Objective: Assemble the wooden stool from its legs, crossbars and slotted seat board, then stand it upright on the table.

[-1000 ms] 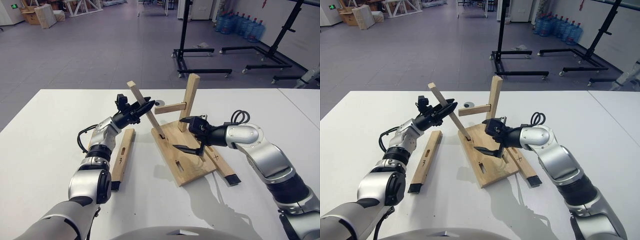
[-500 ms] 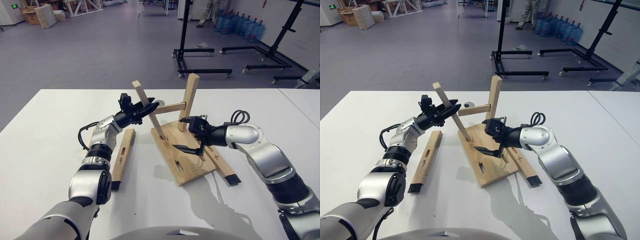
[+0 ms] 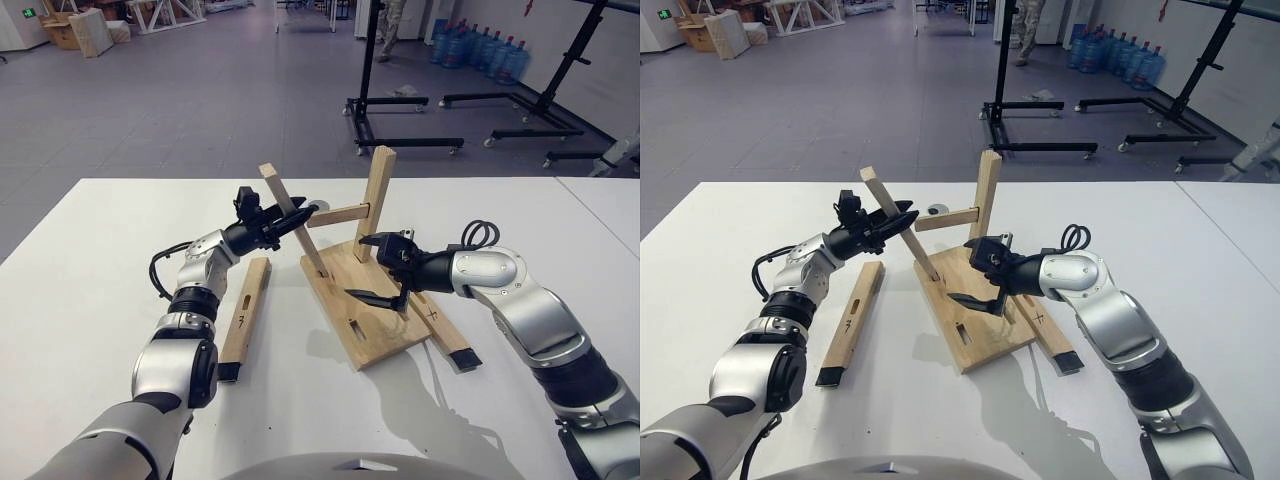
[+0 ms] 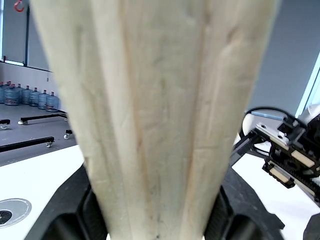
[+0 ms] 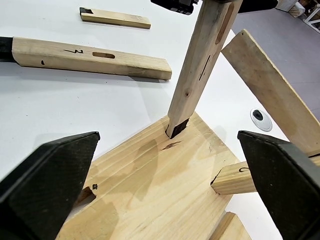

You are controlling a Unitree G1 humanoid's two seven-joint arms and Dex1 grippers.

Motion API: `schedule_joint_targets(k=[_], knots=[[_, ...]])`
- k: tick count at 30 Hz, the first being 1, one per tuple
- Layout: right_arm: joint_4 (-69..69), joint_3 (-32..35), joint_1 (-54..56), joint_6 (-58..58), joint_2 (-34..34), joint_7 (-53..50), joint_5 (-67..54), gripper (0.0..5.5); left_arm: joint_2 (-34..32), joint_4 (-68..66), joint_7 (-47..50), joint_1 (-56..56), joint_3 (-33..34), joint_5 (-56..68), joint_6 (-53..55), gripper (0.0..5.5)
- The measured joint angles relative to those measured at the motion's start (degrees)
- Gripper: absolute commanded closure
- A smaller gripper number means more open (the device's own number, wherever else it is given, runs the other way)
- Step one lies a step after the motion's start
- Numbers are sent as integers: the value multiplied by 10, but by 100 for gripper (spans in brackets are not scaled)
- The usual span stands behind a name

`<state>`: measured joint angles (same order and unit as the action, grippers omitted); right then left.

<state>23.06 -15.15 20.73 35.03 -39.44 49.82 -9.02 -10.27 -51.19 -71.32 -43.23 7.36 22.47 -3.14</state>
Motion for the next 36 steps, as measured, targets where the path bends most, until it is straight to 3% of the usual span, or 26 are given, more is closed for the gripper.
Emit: schedule_joint_targets(k=[27,31,36], knots=[[3,-4,6,11,15,-11,0,41,8,-15,50,-31,-42,-21,38,349],[-11,29,52,12,25,-27,-7,41,8,-16,50,-31,-42,-20,38,349],[-81,117,195,-1,71,-109,-19,41,8,-18,51,-32,-41,-20,37,349]])
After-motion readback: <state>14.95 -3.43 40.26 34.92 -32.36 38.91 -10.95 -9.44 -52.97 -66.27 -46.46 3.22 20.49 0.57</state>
